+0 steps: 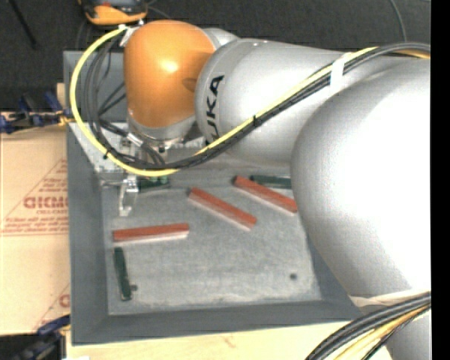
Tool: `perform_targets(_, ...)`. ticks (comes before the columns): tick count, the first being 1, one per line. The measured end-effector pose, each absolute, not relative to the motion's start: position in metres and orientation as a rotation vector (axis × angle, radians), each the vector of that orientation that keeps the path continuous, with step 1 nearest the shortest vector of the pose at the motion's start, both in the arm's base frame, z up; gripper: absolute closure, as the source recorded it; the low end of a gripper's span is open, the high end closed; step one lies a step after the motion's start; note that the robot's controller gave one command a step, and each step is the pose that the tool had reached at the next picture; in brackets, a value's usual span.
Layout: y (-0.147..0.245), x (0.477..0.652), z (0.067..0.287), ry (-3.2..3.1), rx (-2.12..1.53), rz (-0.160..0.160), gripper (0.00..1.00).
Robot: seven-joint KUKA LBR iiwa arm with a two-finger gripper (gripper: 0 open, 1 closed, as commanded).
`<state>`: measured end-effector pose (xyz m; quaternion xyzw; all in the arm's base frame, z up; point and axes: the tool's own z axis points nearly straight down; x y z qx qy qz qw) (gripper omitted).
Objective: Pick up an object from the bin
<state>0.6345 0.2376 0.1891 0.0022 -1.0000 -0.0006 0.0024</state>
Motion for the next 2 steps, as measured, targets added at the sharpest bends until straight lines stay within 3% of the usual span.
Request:
perform_targets(1,0.237,0.637,0.195,-3.145,0.001,-0.005,0.00)
perform_targets(2,0.222,0.620,0.138,-3.149,0.015,-0.008,0.00)
